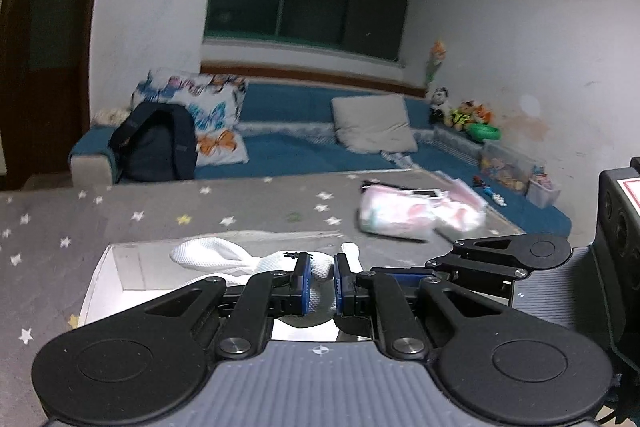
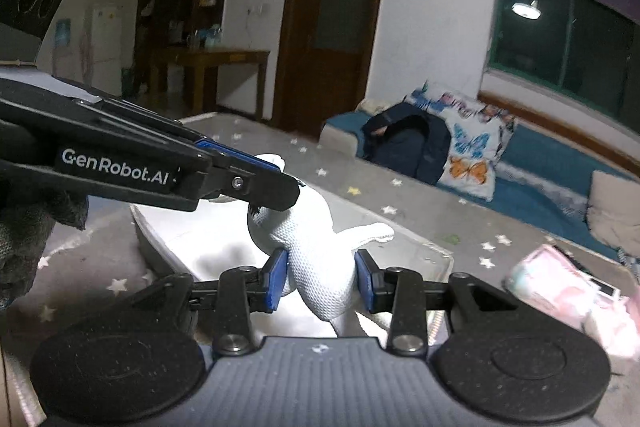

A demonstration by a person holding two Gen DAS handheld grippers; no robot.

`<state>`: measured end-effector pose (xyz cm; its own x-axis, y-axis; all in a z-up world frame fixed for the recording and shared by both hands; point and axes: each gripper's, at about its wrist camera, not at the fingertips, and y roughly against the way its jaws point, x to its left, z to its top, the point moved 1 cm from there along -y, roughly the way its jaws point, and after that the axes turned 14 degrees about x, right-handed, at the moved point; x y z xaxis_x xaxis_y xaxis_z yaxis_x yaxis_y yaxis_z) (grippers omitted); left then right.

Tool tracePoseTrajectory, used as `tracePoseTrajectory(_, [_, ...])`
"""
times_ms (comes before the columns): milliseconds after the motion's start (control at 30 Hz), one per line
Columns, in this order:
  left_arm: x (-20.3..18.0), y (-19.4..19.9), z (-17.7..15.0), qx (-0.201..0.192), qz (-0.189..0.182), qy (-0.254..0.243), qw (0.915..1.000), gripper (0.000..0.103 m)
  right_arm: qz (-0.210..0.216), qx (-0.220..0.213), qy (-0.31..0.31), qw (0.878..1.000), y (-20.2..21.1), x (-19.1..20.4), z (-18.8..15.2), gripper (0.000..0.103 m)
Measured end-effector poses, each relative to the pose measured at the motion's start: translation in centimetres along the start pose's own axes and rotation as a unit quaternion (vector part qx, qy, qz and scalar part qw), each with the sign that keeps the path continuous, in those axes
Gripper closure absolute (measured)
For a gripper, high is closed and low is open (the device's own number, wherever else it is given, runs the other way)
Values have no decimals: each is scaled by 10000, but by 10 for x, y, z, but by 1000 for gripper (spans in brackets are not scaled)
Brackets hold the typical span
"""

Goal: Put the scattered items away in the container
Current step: 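Lower the rabbit into the grey box and open both tools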

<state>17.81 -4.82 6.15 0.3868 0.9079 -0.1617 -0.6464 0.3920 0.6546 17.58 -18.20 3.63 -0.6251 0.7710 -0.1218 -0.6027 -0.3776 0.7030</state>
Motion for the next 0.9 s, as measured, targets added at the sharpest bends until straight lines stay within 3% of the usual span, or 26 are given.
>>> tracePoseTrajectory(467, [48, -70, 6, 636, 7, 523, 9966, 90, 347, 1000, 302, 9939, -88, -14, 24, 66])
tracePoseTrajectory(600, [51, -80, 5, 745, 50, 591, 9955, 90, 291, 1163, 433, 9918, -99, -13, 25, 61])
tracePoseTrajectory(900, [60, -86, 0, 828, 240, 757, 9934, 89, -141, 1141, 410, 9925, -113, -14, 26, 60])
